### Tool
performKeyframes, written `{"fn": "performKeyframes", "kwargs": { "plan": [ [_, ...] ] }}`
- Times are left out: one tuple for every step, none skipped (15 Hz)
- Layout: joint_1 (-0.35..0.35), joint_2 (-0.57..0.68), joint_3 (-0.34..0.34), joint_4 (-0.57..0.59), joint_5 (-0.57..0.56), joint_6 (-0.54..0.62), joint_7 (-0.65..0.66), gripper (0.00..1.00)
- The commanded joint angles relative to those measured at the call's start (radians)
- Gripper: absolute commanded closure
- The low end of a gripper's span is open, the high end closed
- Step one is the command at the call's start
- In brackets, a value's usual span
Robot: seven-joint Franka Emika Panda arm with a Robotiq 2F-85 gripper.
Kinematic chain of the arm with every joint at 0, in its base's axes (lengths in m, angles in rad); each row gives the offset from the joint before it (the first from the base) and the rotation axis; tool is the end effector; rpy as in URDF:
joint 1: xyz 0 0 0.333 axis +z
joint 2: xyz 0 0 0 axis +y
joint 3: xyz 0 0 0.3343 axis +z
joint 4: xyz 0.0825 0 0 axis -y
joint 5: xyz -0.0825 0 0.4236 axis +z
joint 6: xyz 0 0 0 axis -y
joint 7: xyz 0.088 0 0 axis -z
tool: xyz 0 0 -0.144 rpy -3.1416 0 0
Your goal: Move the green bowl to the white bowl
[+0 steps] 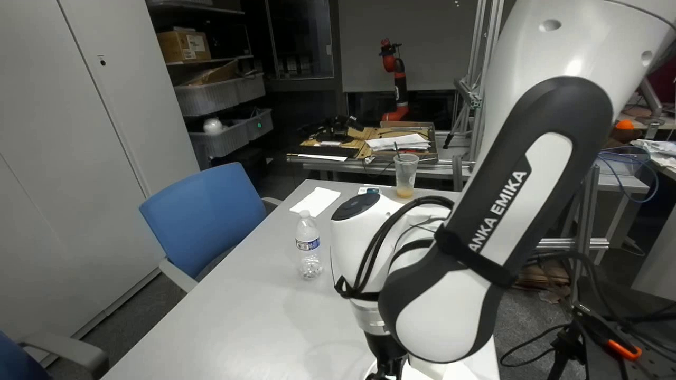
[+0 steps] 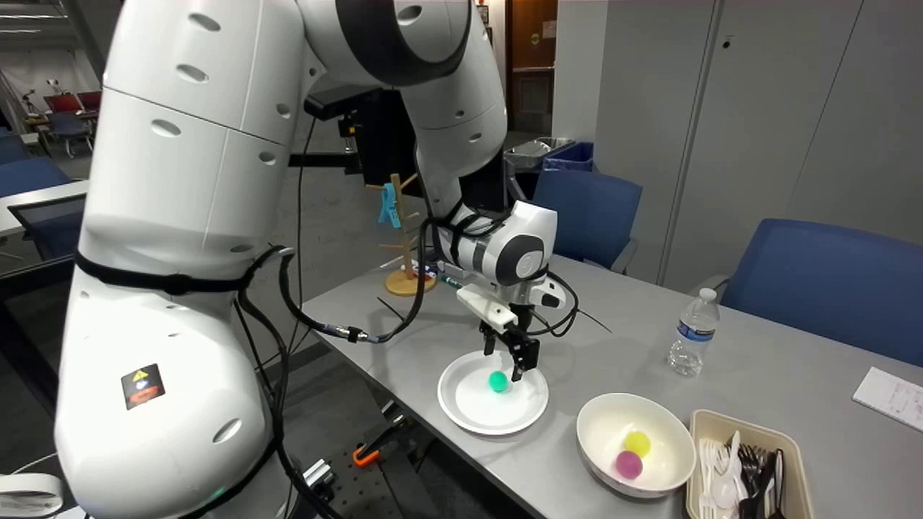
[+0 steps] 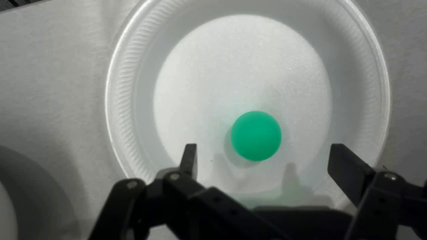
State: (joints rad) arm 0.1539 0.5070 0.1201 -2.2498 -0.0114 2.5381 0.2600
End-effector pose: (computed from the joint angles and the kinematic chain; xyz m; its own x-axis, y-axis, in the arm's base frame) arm 0.5039 0.1495 0.0659 0.9754 0.0147 -0.2198 0.0157 -0.9999 0.0027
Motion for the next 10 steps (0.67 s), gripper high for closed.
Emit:
{"fn": "performKeyframes", "kwargs": {
  "plan": [
    [0.03,0.064,-0.03,0.036,-0.005,0.041,-0.016,0.0],
    [0.033,0.076,-0.035,0.04,-0.006,0.05,-0.014,0.0],
    [0.038,0.085,-0.04,0.043,-0.008,0.058,-0.009,0.0],
    [0.041,0.094,-0.042,0.046,-0.007,0.064,-0.008,0.0],
    [0.043,0.104,-0.045,0.053,-0.006,0.063,-0.008,0.0],
    [0.045,0.112,-0.046,0.058,-0.003,0.062,-0.008,0.0],
    [0.045,0.117,-0.045,0.062,0.0,0.06,-0.009,0.0],
    [0.046,0.121,-0.044,0.065,0.003,0.058,-0.008,0.0],
    [0.045,0.125,-0.041,0.066,0.007,0.057,-0.009,0.0],
    [0.046,0.127,-0.039,0.068,0.009,0.054,-0.009,0.0]
  ]
}}
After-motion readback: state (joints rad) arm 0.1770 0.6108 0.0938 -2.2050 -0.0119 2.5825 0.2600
